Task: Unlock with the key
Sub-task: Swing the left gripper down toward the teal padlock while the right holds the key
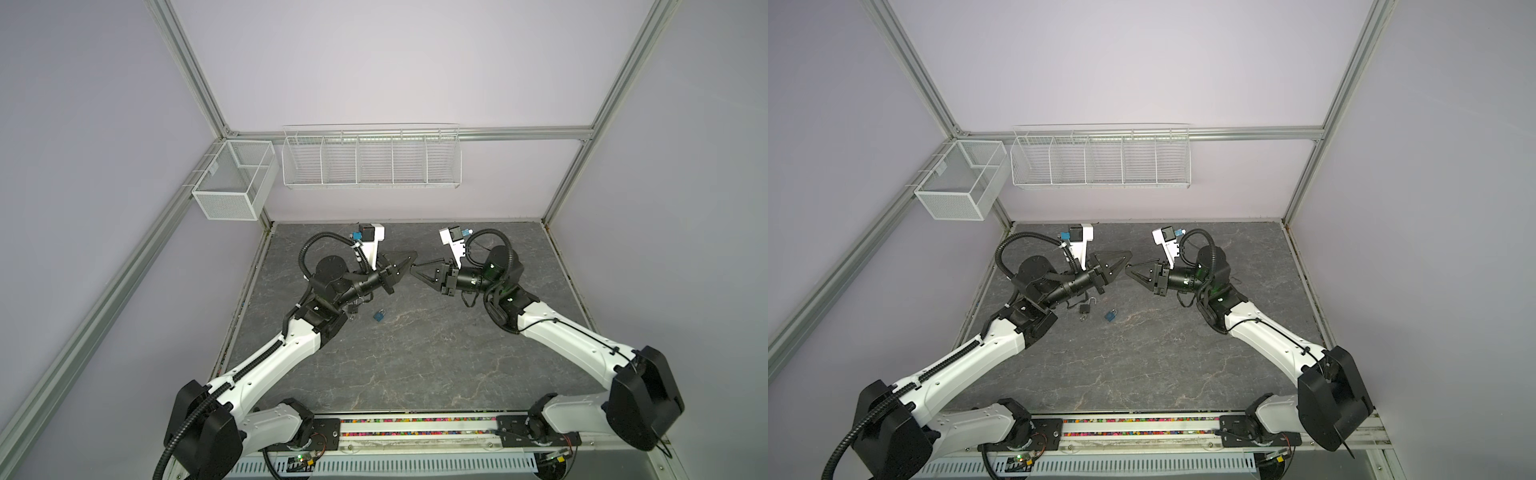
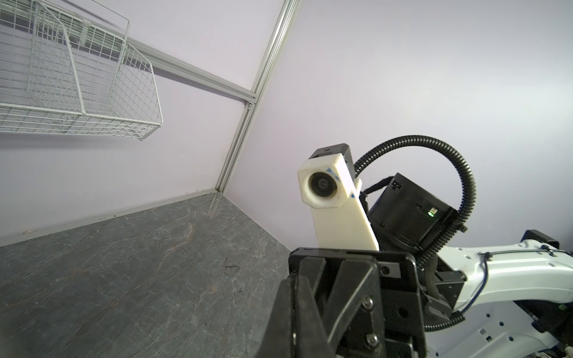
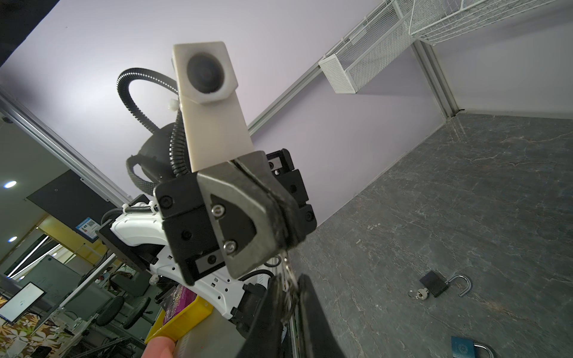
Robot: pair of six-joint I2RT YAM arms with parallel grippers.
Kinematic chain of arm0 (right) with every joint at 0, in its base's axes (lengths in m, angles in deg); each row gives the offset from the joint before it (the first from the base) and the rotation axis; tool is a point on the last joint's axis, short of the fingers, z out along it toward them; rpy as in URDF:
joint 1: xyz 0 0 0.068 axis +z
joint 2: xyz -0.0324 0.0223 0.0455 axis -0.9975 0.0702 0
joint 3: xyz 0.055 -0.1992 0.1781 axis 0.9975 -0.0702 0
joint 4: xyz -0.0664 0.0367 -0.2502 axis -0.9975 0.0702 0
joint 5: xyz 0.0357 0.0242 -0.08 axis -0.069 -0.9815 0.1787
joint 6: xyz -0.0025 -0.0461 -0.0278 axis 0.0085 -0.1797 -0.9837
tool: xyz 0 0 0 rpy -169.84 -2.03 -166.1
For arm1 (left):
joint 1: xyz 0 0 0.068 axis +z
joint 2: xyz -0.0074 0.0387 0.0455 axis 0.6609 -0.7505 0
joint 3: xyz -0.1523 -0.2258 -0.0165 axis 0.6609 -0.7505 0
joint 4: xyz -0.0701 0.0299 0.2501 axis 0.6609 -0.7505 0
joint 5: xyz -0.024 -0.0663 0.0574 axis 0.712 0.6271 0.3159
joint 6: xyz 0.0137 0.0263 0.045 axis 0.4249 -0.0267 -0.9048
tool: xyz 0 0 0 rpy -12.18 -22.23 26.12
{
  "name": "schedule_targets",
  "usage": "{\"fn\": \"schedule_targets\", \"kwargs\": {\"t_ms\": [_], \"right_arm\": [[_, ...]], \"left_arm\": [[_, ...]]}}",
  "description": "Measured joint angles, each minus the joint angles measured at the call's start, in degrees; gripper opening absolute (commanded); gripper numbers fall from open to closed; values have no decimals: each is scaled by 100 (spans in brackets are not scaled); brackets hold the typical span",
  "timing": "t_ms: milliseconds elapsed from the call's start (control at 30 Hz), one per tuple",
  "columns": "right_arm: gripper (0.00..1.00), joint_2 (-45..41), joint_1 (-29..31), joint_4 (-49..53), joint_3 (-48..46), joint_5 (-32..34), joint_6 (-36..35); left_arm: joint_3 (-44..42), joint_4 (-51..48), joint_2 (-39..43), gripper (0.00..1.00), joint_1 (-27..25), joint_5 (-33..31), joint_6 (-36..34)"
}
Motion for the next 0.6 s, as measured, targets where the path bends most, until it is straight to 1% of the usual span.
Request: {"fn": "schedule_targets", "kwargs": {"t_ms": [100, 267, 400, 467, 600], "right_arm": [[15, 0, 0, 0, 0, 4, -4], [18, 0, -4, 13, 0, 4, -20], [17, 0, -4, 13, 0, 4, -24], [13, -4, -4, 13, 0, 2, -28], [10, -24, -7, 15, -2, -17, -44]], "left_arm": [[0, 2, 0, 0, 2, 66, 0], [0, 0, 0, 0, 2, 164, -2], [-4, -22, 17, 0, 2, 175, -26], [-4, -44, 28, 0, 2, 175, -55], [-4, -48, 31, 0, 2, 175, -87]]}}
